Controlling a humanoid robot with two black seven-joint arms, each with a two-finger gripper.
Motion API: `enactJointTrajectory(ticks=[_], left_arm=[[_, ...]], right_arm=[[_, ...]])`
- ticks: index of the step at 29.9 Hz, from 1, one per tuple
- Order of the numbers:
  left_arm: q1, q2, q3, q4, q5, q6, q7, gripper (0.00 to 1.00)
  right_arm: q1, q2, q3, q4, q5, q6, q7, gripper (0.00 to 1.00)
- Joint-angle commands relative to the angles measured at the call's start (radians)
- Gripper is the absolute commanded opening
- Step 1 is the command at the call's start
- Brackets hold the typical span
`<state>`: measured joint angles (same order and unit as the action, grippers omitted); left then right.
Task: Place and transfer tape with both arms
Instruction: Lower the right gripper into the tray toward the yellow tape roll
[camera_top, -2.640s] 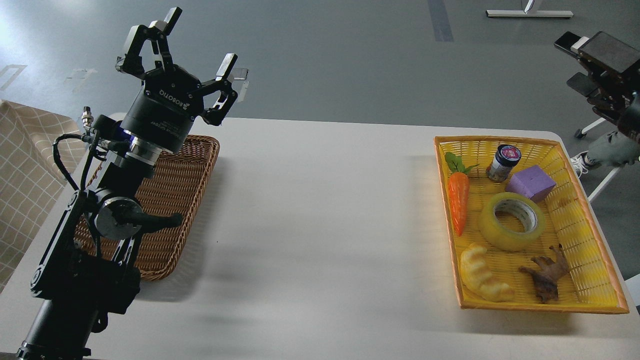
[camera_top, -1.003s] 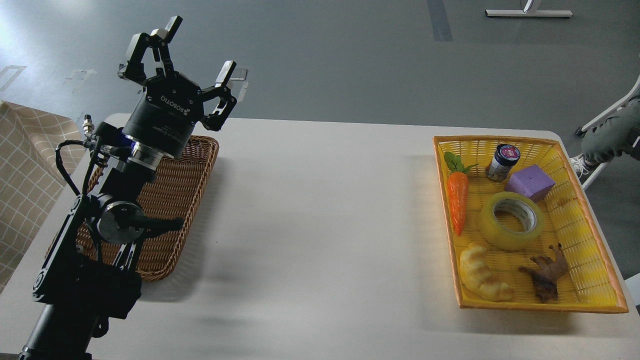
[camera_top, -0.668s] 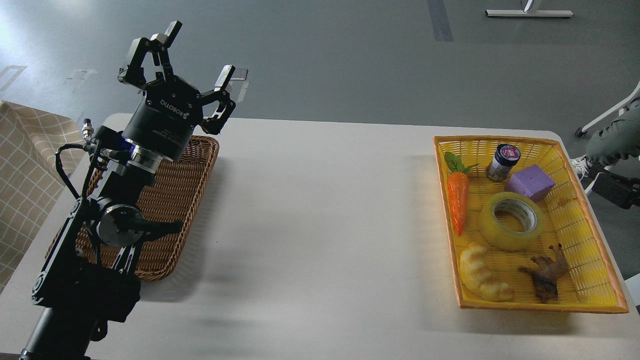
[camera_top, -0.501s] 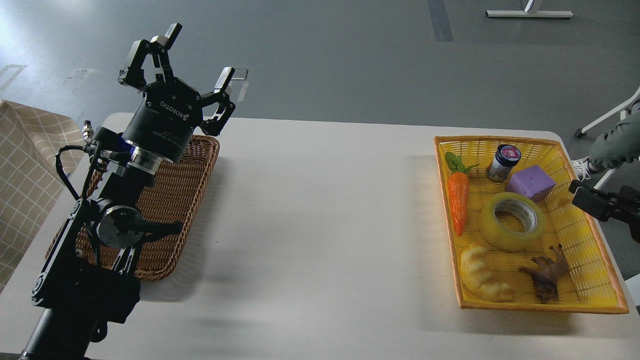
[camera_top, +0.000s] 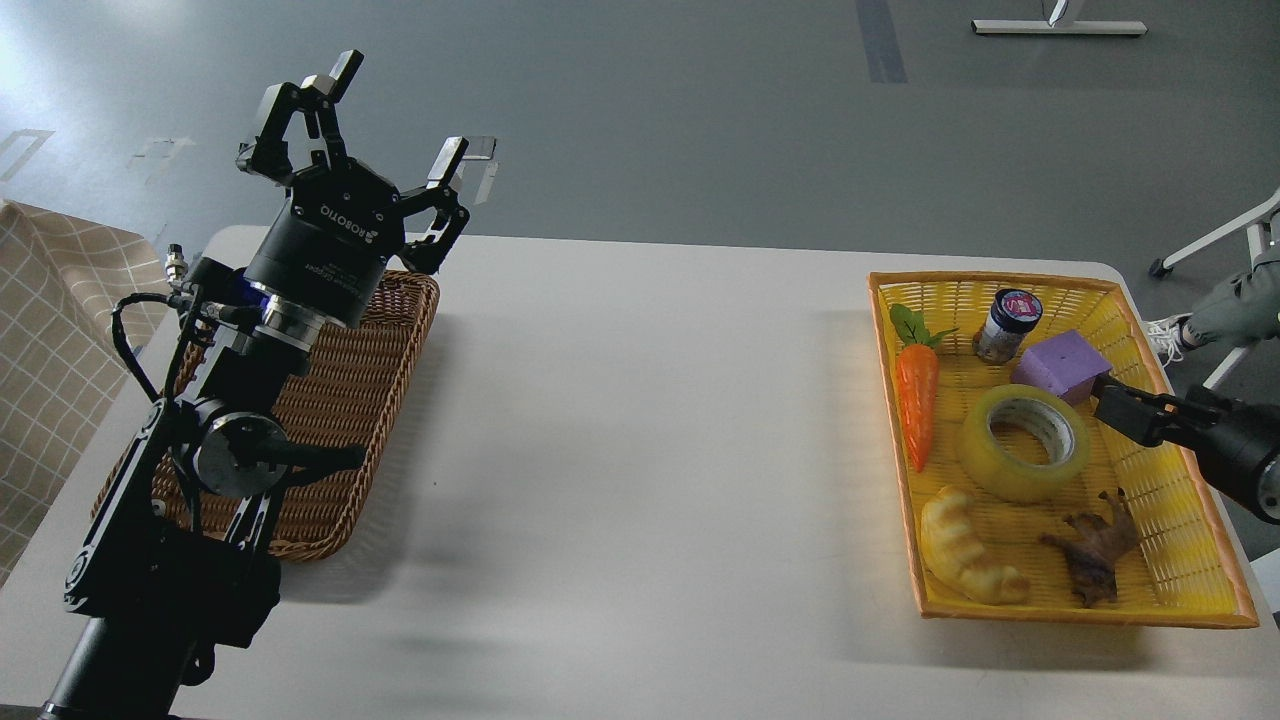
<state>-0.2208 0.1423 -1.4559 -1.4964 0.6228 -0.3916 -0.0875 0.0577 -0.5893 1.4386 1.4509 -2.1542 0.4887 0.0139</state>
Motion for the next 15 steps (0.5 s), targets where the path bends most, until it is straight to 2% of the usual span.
enactJointTrajectory(ticks=[1,3,7,15], left_arm=[[0.0,0.0,0.0,0.001,0.0,-0.001,0.0,0.98],[0.0,0.002,0.0,0.002,0.0,-0.001,0.0,0.98],[-0.002,0.006,0.0,0.004,-0.002,-0.001,0.0,0.98],[-0.002,0.006,0.0,0.004,0.0,-0.001,0.0,0.98]], right_arm=[[0.042,0.022,-0.043,-0.035,-0.018,0.0,-0.002,0.98],[0.06,0.032,-0.067,-0.041,-0.027,0.0,-0.003,0.98],[0.06,0.058,-0.076,-0.041,-0.027,0.0,-0.038,0.97],[0.06,0.072,-0.09,-0.05,-0.027,0.0,-0.041,0.97]])
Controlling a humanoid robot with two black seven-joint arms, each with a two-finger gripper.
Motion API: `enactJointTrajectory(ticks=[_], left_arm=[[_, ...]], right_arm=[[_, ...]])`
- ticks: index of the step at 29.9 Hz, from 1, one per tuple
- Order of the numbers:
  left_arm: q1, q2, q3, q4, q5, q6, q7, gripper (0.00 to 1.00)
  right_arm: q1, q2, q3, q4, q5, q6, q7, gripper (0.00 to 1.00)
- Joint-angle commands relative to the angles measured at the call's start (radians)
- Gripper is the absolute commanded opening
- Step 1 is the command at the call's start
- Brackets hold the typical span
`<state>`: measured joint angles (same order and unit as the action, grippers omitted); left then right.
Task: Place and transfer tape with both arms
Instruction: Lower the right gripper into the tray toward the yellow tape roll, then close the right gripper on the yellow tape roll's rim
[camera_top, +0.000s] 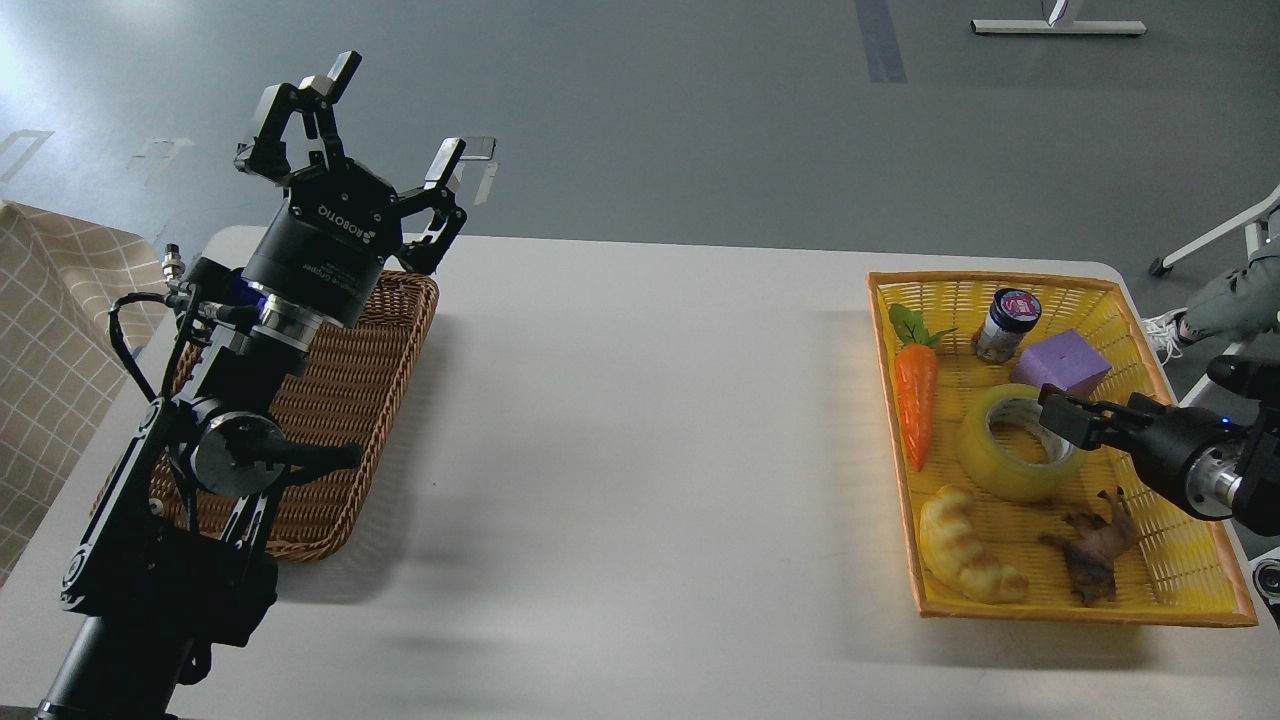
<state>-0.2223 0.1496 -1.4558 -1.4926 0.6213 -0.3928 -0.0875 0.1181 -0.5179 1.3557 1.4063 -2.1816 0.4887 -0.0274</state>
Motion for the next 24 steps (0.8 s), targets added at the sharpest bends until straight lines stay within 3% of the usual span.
enactJointTrajectory(ticks=[1,24], left_arm=[[0.001,-0.001,0.0,0.002,0.001,0.0,0.0,0.98],[0.001,0.004,-0.001,0.002,0.0,0.0,0.0,0.98]], right_arm=[[0.0,0.001,-0.007,-0.018,0.0,0.0,0.0,0.97],[0.041,0.004,-0.109,-0.125,0.0,0.0,-0.002,0.96]])
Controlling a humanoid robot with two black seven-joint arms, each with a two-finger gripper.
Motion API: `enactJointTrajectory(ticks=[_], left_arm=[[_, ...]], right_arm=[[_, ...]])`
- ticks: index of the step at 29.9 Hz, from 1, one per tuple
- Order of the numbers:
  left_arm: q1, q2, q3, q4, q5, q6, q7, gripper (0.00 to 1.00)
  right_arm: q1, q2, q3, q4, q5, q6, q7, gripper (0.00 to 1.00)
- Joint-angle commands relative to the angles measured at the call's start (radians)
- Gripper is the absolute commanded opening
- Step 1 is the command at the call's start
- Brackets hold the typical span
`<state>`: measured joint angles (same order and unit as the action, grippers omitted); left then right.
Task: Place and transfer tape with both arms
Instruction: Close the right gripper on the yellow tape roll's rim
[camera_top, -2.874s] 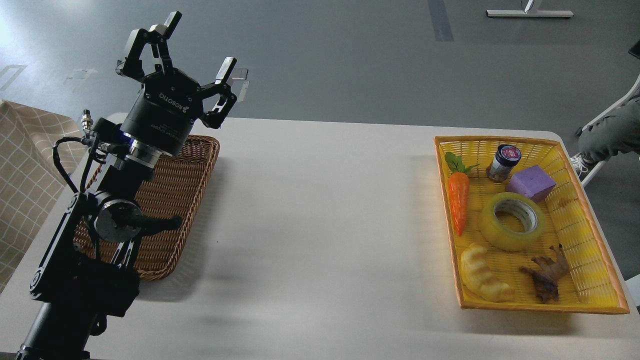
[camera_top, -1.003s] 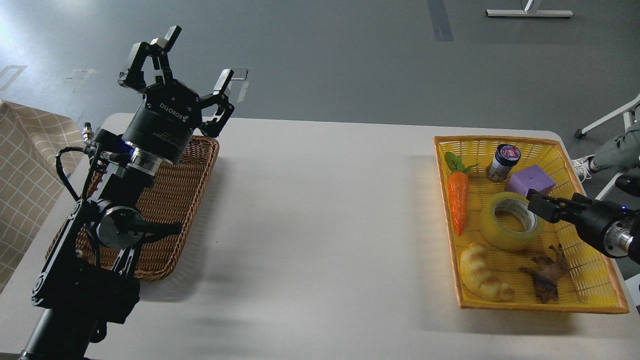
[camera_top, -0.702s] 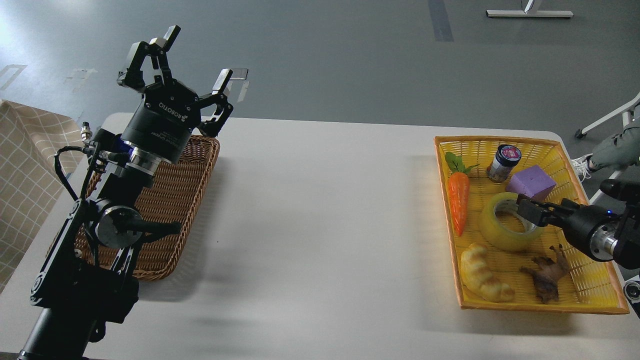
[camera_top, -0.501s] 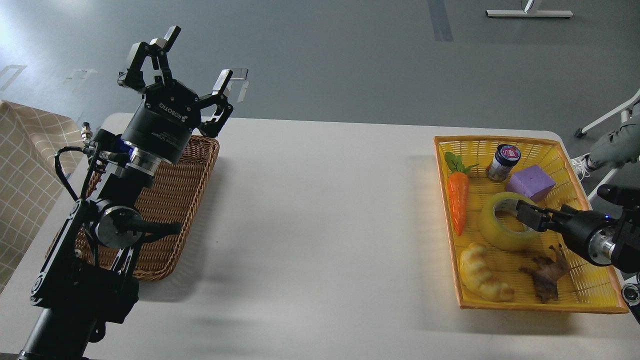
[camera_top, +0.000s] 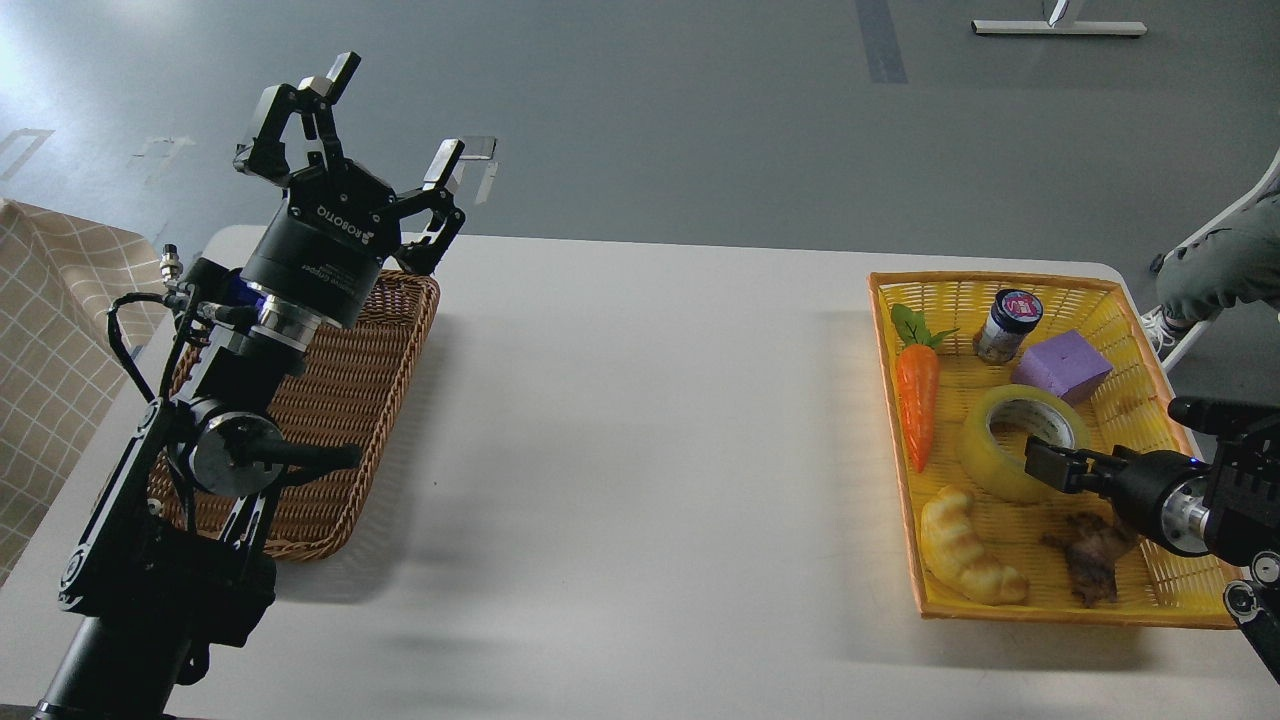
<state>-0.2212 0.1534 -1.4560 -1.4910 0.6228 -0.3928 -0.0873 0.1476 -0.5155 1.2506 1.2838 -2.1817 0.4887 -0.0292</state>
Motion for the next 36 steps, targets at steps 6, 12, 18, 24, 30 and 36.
enactJointTrajectory(ticks=[6,12,18,24,30,36], left_arm=[[0.0,0.003,-0.001,0.0,-0.001,0.0,0.0,0.98],[0.0,0.005,-0.001,0.001,-0.001,0.0,0.0,0.98],[0.0,0.005,-0.001,0.008,0.0,0.0,0.0,0.98],[0.0,0.006,-0.001,0.009,0.0,0.0,0.0,0.98],[0.0,0.006,-0.001,0.009,0.0,0.002,0.0,0.98],[0.0,0.005,-0.001,0.009,0.0,0.002,0.0,0.98]], right_arm=[[0.012,0.003,-0.005,-0.003,0.0,0.0,0.0,0.96],[0.012,0.002,-0.005,-0.003,0.0,0.0,0.0,0.96],[0.009,-0.003,-0.005,-0.003,0.0,0.0,-0.008,0.83],[0.003,-0.003,-0.007,-0.003,0.0,0.0,-0.037,0.67],[0.001,0.002,-0.007,-0.003,0.0,0.0,-0.04,0.49],[-0.002,0.005,-0.007,-0.003,0.0,0.0,-0.04,0.4]])
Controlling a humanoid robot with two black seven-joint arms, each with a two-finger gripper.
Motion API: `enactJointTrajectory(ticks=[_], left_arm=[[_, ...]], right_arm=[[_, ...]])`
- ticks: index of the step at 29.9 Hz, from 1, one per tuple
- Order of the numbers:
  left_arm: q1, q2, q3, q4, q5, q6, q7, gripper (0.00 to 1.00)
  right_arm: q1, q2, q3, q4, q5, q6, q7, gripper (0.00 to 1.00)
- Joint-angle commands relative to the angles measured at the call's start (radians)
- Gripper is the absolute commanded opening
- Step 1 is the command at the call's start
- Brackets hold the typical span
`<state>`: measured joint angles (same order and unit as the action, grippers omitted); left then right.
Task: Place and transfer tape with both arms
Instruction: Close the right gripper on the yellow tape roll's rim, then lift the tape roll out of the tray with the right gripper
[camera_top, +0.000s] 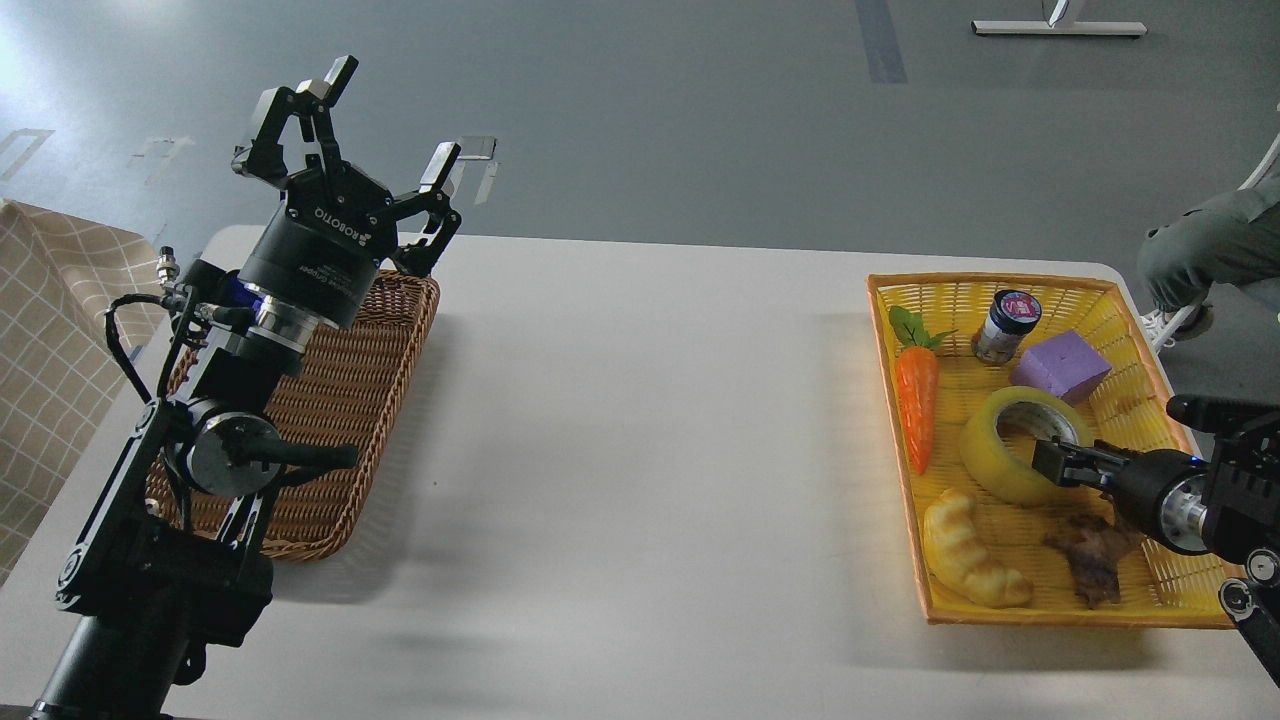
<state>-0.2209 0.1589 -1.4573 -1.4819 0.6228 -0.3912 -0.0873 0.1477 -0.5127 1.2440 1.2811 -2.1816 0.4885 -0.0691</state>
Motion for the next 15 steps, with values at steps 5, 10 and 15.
enactJointTrajectory(ticks=[5,10,15], left_arm=[[0.0,-0.001,0.0,0.0,0.0,0.0,0.0,0.98],[0.0,0.001,0.0,0.0,0.0,0.0,0.0,0.98],[0.002,0.002,0.0,-0.001,0.0,0.0,0.0,0.98]], right_arm=[[-0.002,0.002,0.002,0.001,0.0,0.0,0.0,0.34],[-0.002,0.003,0.002,0.001,0.0,0.0,0.0,0.33],[-0.002,0.003,0.002,0.003,0.0,0.0,0.003,0.13]])
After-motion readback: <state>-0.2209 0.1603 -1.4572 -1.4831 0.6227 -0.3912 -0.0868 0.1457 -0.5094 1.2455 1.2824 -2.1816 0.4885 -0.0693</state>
